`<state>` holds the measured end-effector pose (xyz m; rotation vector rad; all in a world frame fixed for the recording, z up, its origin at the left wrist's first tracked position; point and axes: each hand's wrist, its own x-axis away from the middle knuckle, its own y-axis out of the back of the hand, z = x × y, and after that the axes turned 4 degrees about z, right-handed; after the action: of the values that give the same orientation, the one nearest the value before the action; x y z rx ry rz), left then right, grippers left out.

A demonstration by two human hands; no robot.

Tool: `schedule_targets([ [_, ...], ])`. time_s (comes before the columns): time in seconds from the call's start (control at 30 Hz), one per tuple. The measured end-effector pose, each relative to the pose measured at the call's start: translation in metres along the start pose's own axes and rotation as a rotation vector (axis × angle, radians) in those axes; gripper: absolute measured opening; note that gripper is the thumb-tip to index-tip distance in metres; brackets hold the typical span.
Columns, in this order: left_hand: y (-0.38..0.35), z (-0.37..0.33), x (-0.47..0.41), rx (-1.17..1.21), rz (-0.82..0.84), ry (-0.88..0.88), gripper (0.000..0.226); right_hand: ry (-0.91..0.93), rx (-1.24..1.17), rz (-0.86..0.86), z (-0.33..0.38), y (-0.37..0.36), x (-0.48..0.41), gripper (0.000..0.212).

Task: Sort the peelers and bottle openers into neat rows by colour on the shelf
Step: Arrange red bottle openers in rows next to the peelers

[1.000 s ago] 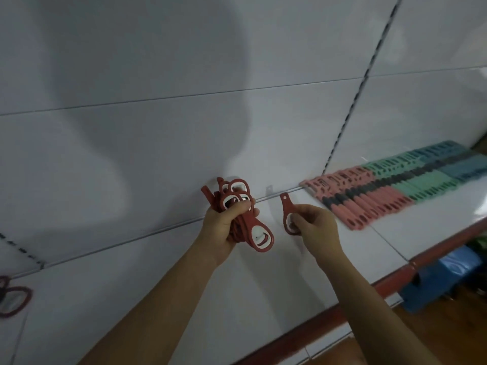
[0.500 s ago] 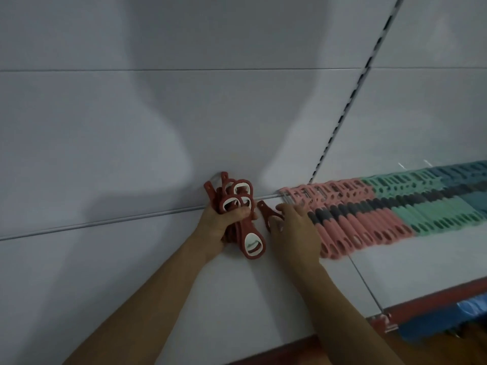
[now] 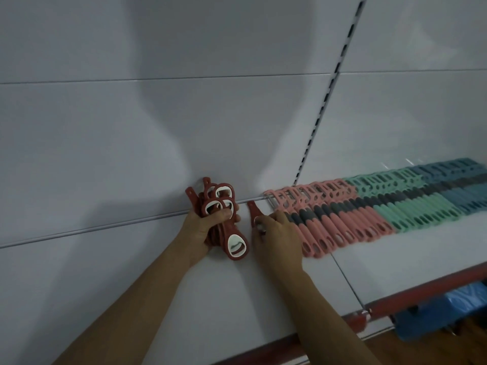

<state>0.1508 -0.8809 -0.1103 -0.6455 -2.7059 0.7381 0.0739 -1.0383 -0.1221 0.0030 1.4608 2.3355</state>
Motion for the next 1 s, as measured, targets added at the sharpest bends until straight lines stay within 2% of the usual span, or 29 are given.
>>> schedule_targets([
  [0.5,0.0035,0.0019,-0.0005,0.034,0.027,0.021,0.048,-0.106,0.142,-0.066,0.0074,-0.0066,-0.0047,0.020],
  [0.63,0.0042,0.0032,-0.0017,0.034,0.032,0.028,0.052,-0.152,0.110,-0.063,0.0081,-0.0061,-0.0059,0.026],
  [0.83,0.0040,0.0023,-0.0014,0.035,0.053,0.025,0.057,-0.138,0.123,-0.107,0.0071,-0.0095,-0.0075,0.022],
  [1.0,0.0046,0.0025,-0.0004,0.025,0.053,0.051,0.043,-0.123,0.079,-0.115,0.0086,-0.0057,-0.0074,0.022],
])
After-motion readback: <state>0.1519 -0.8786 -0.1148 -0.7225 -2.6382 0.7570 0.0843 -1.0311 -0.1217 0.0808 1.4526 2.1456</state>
